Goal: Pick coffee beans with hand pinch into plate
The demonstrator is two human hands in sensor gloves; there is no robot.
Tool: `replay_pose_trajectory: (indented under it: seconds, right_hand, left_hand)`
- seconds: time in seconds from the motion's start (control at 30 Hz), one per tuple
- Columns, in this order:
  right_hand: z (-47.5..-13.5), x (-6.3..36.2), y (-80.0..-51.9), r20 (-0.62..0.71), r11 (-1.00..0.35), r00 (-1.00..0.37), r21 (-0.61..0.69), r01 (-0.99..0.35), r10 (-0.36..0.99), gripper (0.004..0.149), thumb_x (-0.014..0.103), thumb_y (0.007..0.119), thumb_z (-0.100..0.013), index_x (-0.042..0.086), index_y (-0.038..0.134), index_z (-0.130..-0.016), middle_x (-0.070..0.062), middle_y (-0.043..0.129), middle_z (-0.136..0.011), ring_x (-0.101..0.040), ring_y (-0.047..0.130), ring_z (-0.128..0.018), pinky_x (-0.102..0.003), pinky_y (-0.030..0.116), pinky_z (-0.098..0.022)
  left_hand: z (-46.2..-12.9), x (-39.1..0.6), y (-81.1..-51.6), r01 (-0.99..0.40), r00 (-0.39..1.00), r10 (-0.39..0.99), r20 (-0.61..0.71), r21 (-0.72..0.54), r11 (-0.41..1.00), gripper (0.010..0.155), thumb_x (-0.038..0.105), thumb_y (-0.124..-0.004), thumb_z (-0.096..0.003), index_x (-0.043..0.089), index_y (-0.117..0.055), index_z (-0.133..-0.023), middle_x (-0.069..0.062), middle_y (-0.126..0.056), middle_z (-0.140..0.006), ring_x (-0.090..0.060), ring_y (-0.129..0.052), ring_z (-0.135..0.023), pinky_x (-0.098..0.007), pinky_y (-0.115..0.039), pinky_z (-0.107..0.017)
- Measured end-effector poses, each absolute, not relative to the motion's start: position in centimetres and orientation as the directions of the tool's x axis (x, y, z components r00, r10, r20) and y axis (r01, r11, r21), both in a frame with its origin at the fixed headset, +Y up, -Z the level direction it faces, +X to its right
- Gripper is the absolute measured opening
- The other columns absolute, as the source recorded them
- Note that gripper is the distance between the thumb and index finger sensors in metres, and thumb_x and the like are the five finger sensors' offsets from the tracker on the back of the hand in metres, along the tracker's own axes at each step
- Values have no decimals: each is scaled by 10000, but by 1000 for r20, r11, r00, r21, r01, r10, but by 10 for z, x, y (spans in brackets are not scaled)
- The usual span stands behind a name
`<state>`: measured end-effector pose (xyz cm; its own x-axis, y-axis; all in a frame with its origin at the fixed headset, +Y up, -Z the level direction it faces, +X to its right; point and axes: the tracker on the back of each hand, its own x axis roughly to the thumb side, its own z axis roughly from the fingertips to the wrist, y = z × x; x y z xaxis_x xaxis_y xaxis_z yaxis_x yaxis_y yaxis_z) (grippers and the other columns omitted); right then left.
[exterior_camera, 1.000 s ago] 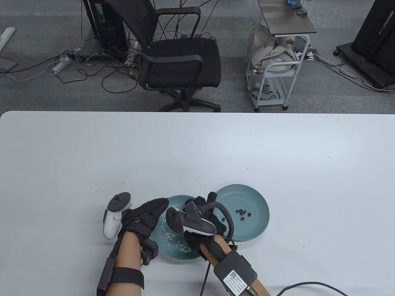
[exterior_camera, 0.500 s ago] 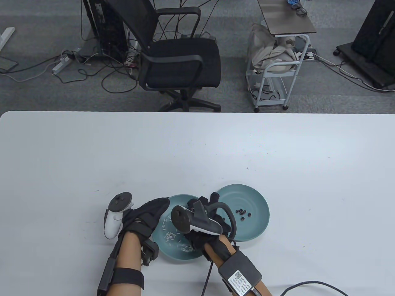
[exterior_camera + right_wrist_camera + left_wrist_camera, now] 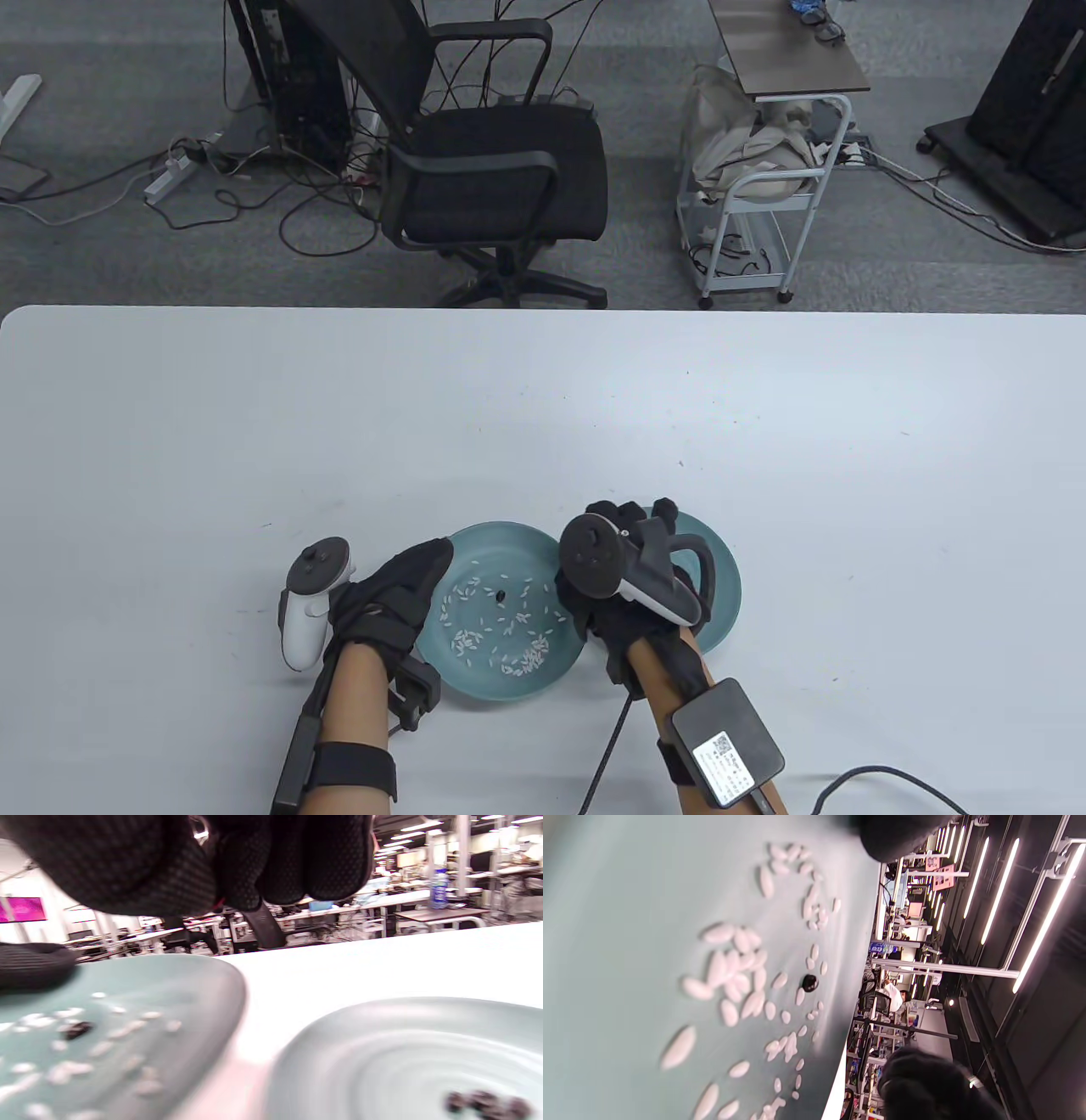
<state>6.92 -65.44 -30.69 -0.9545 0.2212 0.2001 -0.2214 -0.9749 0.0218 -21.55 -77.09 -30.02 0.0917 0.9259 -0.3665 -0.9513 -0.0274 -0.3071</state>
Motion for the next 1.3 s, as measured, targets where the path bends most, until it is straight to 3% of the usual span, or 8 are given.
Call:
replay_pose_trajectory:
  seconds: [0.07, 0.2, 0.3, 0.5, 0.8, 1.13, 1.3]
  right_hand:
    - [-312, 82, -659, 152, -976, -964, 33, -216, 219, 382, 395, 841, -460, 163, 817, -763, -98, 714, -949, -394, 741, -821, -790, 408, -678]
    - [-323, 105, -682, 31, -997, -999, 64, -42, 44, 382, 395, 837, -462, 166, 814, -766, -98, 709, -954, -394, 738, -826, -789, 406, -680]
    - [-327, 109, -700, 4, -991, -1000, 131, -12, 12, 380, 394, 835, -465, 167, 810, -769, -98, 706, -956, -394, 735, -829, -788, 404, -681]
    - [-330, 97, -724, 29, -971, -996, 222, 92, -87, 377, 396, 827, -470, 171, 807, -772, -92, 707, -957, -388, 737, -832, -781, 413, -684]
    - [-329, 82, -736, 63, -942, -968, 224, 251, -243, 373, 397, 817, -483, 182, 800, -788, -85, 707, -962, -382, 742, -835, -777, 413, -685]
    - [-326, 77, -733, 80, -930, -961, 243, 277, -265, 361, 375, 816, -505, 187, 827, -813, -88, 721, -978, -388, 747, -856, -777, 411, -685]
    - [-327, 90, -723, 22, -948, -991, 290, 132, -131, 392, 412, 787, -517, 184, 839, -832, -103, 727, -992, -401, 749, -869, -784, 393, -684]
  left_hand:
    - [-300, -216, -771, -955, 82, 925, -371, -294, -33, 560, 462, -604, -703, 104, -617, -1134, -155, -951, -819, -296, -1027, -587, -442, -915, -406]
    - [-298, -219, -772, -969, 101, 918, -384, -245, 4, 548, 462, -601, -701, 98, -646, -1108, -158, -947, -822, -299, -1024, -592, -443, -913, -409]
    - [-297, -220, -772, -974, 95, 919, -383, -227, 6, 548, 461, -595, -701, 94, -645, -1105, -157, -943, -825, -296, -1023, -595, -442, -913, -412]
    - [-296, -223, -771, -979, 97, 924, -369, -202, 22, 551, 464, -592, -700, 84, -648, -1095, -154, -942, -826, -294, -1021, -599, -443, -913, -414]
    - [-295, -225, -773, -986, 60, 923, -379, -168, -5, 547, 463, -590, -700, 86, -646, -1092, -152, -940, -828, -290, -1021, -603, -442, -912, -418]
    - [-294, -228, -774, -990, 46, 921, -386, -144, -11, 547, 458, -588, -702, 85, -639, -1098, -156, -937, -831, -294, -1019, -605, -445, -910, -420]
    - [-294, -229, -773, -991, 45, 921, -388, -134, -8, 544, 454, -589, -701, 86, -637, -1099, -154, -937, -832, -293, -1019, -605, -444, -911, -420]
